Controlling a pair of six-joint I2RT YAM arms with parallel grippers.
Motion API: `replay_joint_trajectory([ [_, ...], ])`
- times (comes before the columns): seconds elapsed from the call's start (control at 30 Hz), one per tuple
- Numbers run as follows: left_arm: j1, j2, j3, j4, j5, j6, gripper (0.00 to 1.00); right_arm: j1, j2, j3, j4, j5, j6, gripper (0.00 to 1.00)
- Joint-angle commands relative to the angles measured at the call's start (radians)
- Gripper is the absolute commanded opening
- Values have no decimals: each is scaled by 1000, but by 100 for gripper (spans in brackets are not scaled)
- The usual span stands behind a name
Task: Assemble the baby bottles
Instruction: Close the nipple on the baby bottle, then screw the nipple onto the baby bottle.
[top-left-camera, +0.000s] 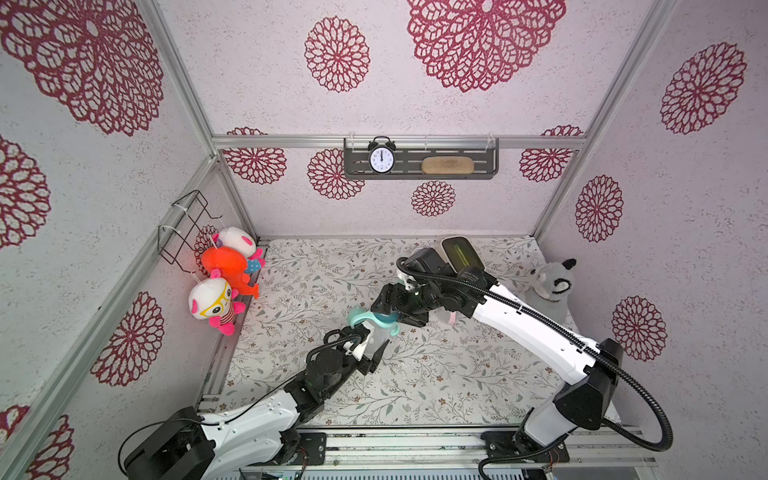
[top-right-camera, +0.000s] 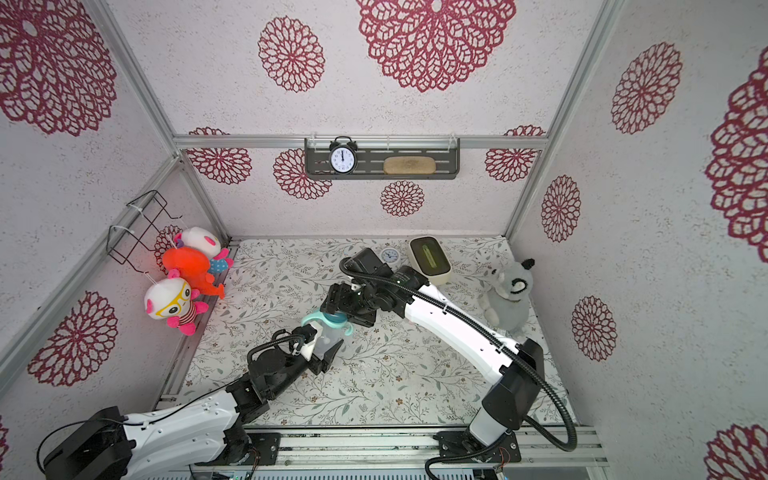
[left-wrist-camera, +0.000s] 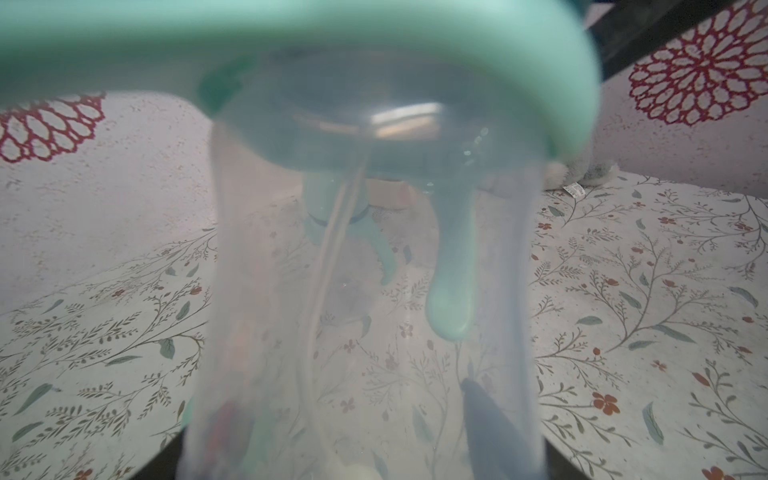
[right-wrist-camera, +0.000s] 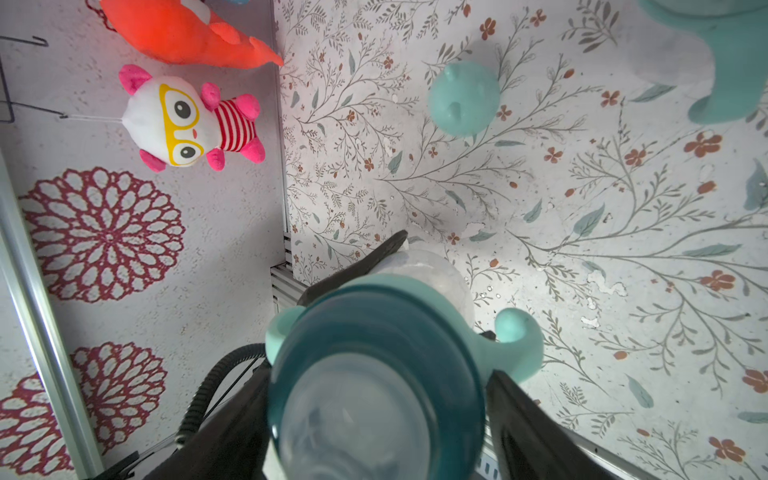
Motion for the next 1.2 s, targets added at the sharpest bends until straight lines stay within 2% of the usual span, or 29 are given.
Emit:
replay_joint_trajectory([
  [0.0, -14, -23, 32, 110, 29, 11, 0, 26, -8, 31, -35, -30, 1, 84],
  [0.27, -14, -51, 26, 95, 52, 20, 0, 25, 14, 172, -175, 5, -149, 86],
  [0.5, -9, -96, 33, 38, 127, 25, 0, 24, -2, 224, -300, 12, -455, 91],
  [0.6, -6, -121, 31, 7, 152, 18, 0, 24, 2, 289, -398, 71, -607, 91],
  [0.7, -6, -149, 28, -27, 178, 7, 0, 19, -12, 318, -421, 46, -732, 91],
  [0.83, -4, -174, 27, -55, 236, -12, 0, 6, -13, 324, -440, -86, -883, 92],
  [0.97, -2, -201, 37, -114, 299, -37, 0, 0, -41, 303, -424, -53, -963, 90],
  [1.17, 4, -247, 47, -189, 322, -51, 0, 1, -56, 267, -418, -48, -1018, 91],
])
